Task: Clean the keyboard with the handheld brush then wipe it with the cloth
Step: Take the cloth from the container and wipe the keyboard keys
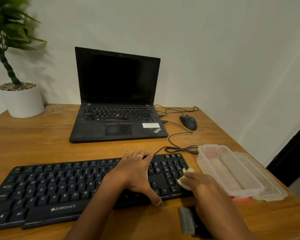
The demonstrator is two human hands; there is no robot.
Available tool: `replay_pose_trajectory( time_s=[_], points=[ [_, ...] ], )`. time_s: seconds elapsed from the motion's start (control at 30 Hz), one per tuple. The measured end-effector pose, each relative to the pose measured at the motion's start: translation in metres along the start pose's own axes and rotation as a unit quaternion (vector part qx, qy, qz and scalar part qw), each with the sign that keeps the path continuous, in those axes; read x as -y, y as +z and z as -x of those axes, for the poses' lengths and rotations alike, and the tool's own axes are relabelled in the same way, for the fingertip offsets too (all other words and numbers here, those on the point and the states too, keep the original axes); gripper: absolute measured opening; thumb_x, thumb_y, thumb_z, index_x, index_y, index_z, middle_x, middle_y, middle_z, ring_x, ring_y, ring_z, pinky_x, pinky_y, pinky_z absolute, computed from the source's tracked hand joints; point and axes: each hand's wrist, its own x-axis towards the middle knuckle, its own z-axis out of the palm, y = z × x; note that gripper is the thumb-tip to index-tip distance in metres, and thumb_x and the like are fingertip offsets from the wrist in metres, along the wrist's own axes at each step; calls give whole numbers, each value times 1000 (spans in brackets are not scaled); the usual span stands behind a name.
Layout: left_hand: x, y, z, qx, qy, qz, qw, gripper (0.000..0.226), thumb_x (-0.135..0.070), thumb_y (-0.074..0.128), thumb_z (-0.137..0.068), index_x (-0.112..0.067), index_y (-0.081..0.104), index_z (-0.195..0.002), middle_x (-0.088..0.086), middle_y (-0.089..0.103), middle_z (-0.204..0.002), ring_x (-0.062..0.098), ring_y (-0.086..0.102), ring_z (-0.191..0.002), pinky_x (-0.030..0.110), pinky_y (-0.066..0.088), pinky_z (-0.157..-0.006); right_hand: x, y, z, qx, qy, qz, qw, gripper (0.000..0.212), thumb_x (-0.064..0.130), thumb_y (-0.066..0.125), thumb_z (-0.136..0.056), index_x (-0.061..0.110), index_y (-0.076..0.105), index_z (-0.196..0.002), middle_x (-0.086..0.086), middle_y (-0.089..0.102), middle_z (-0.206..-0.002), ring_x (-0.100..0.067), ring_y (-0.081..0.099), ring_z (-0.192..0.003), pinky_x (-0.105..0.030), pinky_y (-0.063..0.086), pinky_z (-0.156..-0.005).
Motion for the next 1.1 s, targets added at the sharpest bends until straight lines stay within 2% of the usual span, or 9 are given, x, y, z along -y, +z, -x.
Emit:
replay_pose_trajectory(
  time_s=[0.1,0.3,0.37,0.43,0.53,0.6,0.77,0.9,1.1],
  points=[
    [1,4,3,-7,-4,-11,1000,133,-76,69,-61,-22,-12,-152,-5,-9,-161,17,-7,-147,48,-12,-117,12,13,-3,-12,-80,43,996,42,37,22,-101,34,53,-129,10,44,-141,-11,42,-129,-13,34,-96],
    [27,1,36,-11,-56,-98,994,142,-88,60,-52,-28,-38,-136,-1,-28,-156,19,-27,-142,54,-27,-108,-3,-2,11,-9,-29,52,998,58,15,56,-89,33,35,-140,17,26,-149,-13,26,-137,-31,28,-112],
    [36,-1,44,-12,-62,-120,991,142,-90,57,-48,-31,-42,-131,1,-25,-157,19,-26,-143,55,-29,-106,9,4,12,38,-97,41,994,65,27,80,-61,28,52,-119,19,54,-124,-15,57,-112,-43,54,-88],
    [39,-1,47,-18,-54,-124,991,143,-92,55,-47,-33,-41,-135,1,-18,-159,19,-20,-145,55,-30,-105,15,11,8,68,-108,90,988,84,42,91,-31,37,54,-107,21,65,-106,-10,65,-95,-25,58,-74],
    [40,1,47,-23,-37,-102,994,141,-92,54,-48,-36,-37,-139,0,-4,-161,18,-9,-147,54,-29,-107,12,2,4,21,-58,42,997,54,20,66,-85,33,45,-133,16,40,-140,-14,33,-136,-23,29,-108],
    [44,5,47,-32,-31,-91,995,139,-93,53,-49,-37,-36,-139,0,-2,-161,17,-7,-146,54,-26,-109,9,4,6,-46,-19,45,998,54,18,55,-92,32,35,-141,14,29,-147,-13,21,-139,-26,23,-111],
    [52,14,45,-58,-13,-94,994,135,-97,46,-50,-36,-34,-141,-2,-1,-160,18,-4,-146,54,-17,-114,43,31,10,12,-48,113,992,80,21,95,-19,24,75,-96,5,72,-98,-20,69,-93,-34,57,-68],
    [54,17,46,-60,-7,-90,994,134,-96,46,-52,-35,-32,-142,-2,-2,-160,17,-4,-146,54,-12,-115,43,18,6,-37,-5,49,998,70,23,66,-85,35,29,-143,13,32,-144,-9,26,-135,-26,25,-110],
    [55,18,44,-70,-3,-88,994,133,-95,47,-55,-34,-31,-143,-2,0,-160,18,-1,-145,52,-11,-116,74,26,-2,-8,-46,76,996,52,26,47,-97,29,27,-144,6,30,-147,-12,24,-135,-26,22,-109]
  ],
)
